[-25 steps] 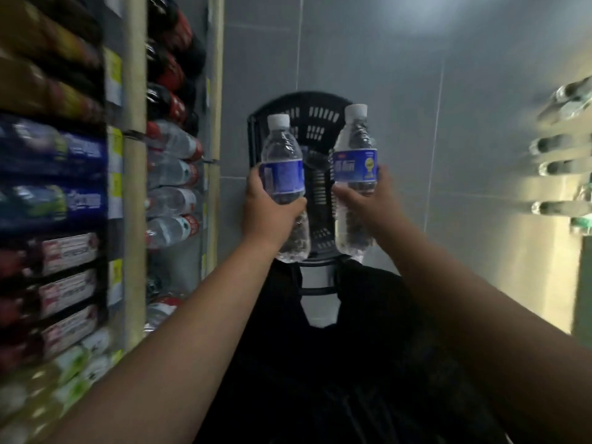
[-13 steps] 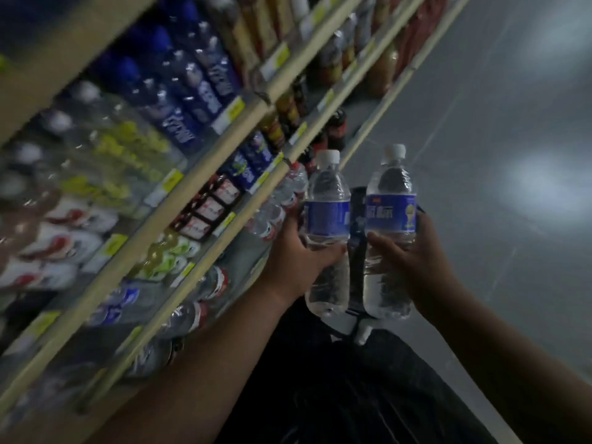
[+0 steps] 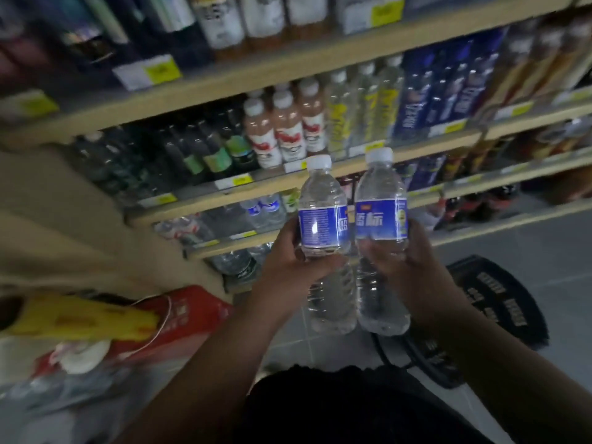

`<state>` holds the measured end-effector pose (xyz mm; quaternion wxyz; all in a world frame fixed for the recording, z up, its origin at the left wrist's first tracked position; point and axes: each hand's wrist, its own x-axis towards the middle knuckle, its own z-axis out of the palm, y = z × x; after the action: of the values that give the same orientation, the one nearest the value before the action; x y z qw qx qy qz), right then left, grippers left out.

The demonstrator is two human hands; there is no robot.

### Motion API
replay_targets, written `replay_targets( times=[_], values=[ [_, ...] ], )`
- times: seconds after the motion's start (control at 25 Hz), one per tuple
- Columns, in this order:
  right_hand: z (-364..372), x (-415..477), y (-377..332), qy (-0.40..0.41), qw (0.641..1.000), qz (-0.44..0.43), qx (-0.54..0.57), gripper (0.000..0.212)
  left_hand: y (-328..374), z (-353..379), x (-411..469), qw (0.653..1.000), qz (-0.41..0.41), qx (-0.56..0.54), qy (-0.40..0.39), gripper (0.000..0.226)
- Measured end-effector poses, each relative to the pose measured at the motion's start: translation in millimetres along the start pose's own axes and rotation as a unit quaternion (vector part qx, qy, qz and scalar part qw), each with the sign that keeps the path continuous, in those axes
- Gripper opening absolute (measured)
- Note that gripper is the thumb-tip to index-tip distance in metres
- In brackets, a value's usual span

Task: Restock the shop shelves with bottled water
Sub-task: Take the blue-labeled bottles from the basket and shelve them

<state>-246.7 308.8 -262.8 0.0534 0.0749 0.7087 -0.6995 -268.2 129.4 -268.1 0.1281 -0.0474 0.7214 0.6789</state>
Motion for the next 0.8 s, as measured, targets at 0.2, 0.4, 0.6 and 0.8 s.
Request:
replay_targets(
  times=[0.2,0.4,0.6,0.8],
  values=[
    [123,-1,-6,-0.070,0.997,-0.011,-0.010,0.046,-7,-122,-31,0.999,0.018,-0.016,0.037,0.058],
    [233,-1,6,-0.116,0.993,0.025,-0.004,0.049,-28,-230,-50,0.998,0.003,-0.030,0.055,0.049],
    [288,11,31,-0.154,0.985,0.070,-0.023,0.041,-69,-288,-49,0.994,-0.056,-0.063,0.073,0.054],
    [304,36,57,-0.177,0.975,0.129,-0.043,0.044,-106,-298,-35,0.986,-0.102,-0.083,0.098,0.045]
  ],
)
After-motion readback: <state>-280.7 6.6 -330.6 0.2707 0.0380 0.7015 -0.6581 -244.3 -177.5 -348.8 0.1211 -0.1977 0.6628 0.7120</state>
